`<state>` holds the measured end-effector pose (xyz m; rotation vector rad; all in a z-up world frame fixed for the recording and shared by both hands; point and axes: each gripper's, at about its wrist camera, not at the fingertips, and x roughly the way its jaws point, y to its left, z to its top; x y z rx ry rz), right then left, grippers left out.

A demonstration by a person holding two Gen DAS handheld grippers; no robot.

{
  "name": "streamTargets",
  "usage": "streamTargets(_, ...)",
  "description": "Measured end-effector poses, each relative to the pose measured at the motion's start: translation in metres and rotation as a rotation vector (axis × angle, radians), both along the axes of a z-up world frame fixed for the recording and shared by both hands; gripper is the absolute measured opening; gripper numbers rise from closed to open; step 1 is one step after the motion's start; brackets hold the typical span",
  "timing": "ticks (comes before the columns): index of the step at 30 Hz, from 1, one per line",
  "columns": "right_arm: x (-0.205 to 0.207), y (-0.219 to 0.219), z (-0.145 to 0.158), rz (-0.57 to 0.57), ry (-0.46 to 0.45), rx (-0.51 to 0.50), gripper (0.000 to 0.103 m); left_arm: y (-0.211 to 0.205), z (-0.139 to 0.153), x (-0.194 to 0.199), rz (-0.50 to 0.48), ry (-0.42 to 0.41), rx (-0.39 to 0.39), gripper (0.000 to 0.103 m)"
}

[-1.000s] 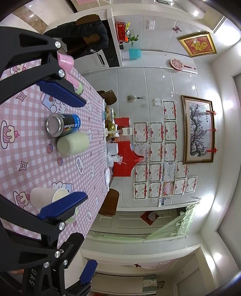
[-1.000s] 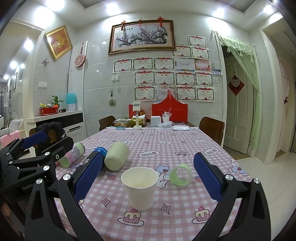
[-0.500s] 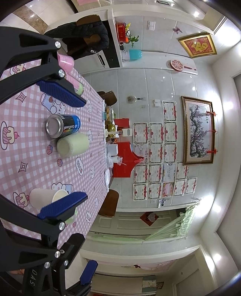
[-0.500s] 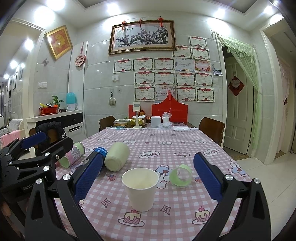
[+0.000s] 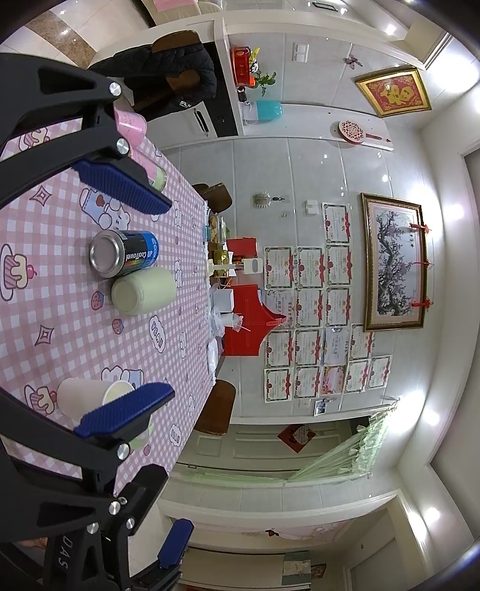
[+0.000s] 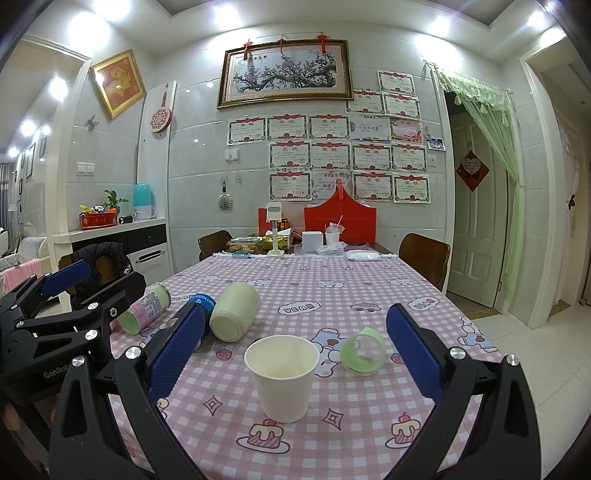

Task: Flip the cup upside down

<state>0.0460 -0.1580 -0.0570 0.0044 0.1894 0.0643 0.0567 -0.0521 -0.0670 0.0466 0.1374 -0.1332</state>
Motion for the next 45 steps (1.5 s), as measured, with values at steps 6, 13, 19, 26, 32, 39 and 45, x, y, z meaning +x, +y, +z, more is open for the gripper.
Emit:
streamTargets(6,0.0,0.0,0.0,0.0,0.0,0.0,0.095,0.001,0.0,0.0,-0.001,0.0,-0.002,0.091)
streamTargets(13,0.002,0.0,0.0,0.0,0.005,0.001,0.095,0.001,0.0,0.0,-0.001,0.001,-0.001,0.091)
streamTargets(19,0.004,-0.001,-0.001,0.001,0.007,0.003,0.095,0.001,0.0,0.0,-0.002,0.0,-0.001,0.091)
streamTargets(26,0.003,-0.002,-0.003,0.0,0.008,0.003,0.095,0.0,0.001,0.0,-0.002,0.0,0.001,0.091)
streamTargets(32,0.004,-0.002,-0.003,0.0,0.009,0.003,0.095,0.0,0.001,0.0,-0.002,0.001,0.001,0.091)
streamTargets(39,0.004,-0.005,-0.006,-0.004,0.012,0.006,0.095,0.0,0.001,0.0,-0.002,0.001,0.001,0.091)
streamTargets(45,0.003,-0.012,-0.008,-0.013,0.013,0.013,0.095,0.0,0.0,0.0,-0.003,0.002,0.003,0.091)
